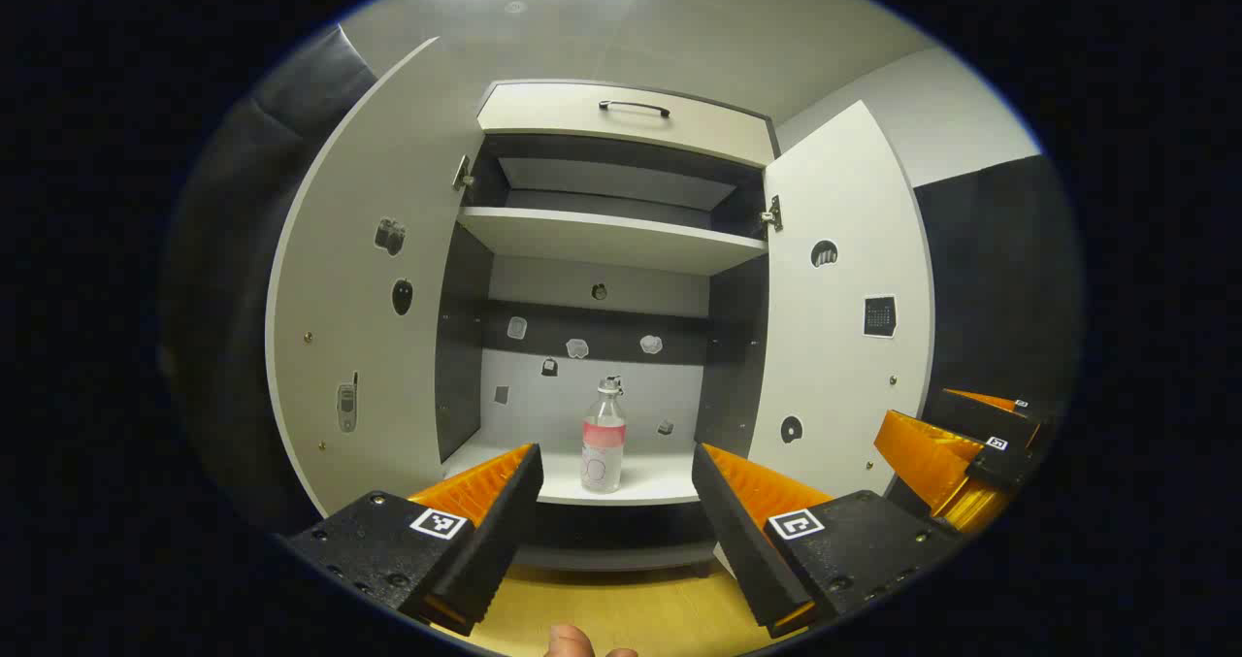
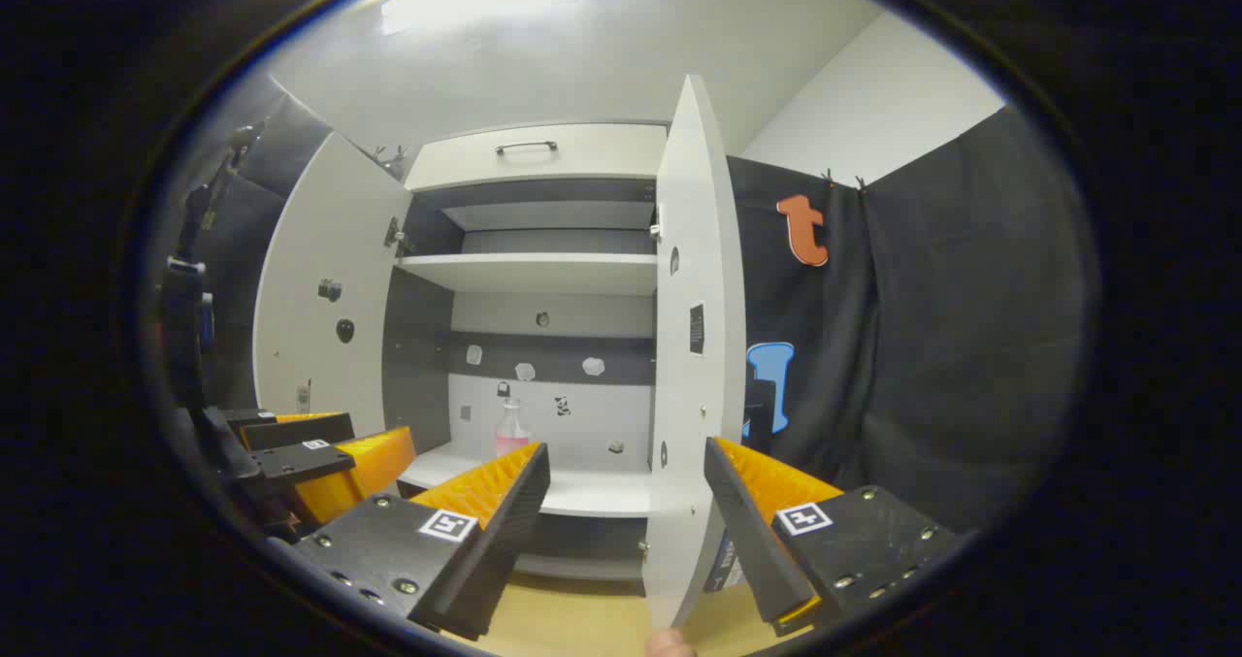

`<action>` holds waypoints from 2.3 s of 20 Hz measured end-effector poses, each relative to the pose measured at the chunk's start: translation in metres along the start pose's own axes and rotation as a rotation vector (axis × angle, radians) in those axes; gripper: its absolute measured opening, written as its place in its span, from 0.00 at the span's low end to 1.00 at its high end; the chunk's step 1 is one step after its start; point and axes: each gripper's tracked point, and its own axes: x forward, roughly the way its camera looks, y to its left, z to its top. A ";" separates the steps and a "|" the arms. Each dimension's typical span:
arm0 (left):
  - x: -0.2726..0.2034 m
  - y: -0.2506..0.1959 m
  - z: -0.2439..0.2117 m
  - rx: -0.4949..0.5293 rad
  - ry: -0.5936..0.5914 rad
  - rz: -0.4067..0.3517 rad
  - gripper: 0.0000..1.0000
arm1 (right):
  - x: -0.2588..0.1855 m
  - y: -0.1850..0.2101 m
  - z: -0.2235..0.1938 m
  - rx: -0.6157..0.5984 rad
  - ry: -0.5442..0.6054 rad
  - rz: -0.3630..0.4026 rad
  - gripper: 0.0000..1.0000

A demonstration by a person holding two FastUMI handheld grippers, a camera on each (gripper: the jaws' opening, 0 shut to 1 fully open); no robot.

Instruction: Grasp the bottle in the cabinet with the left hand and place it on the coaster, then close the right door with the right hand and the left door with the left hand.

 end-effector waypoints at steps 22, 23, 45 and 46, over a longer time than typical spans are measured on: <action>0.007 0.017 -0.011 0.012 0.028 0.056 0.97 | -0.006 0.000 0.004 0.010 0.001 0.017 0.96; 0.011 0.018 -0.012 0.014 0.032 0.058 0.97 | -0.006 -0.001 0.004 0.010 0.000 0.013 0.96; 0.247 0.028 -0.067 0.067 0.147 0.089 0.97 | -0.008 -0.124 0.006 -0.074 0.003 -0.331 1.00; 0.256 0.028 -0.072 0.068 0.156 0.091 0.97 | -0.006 -0.127 0.006 -0.077 0.006 -0.341 1.00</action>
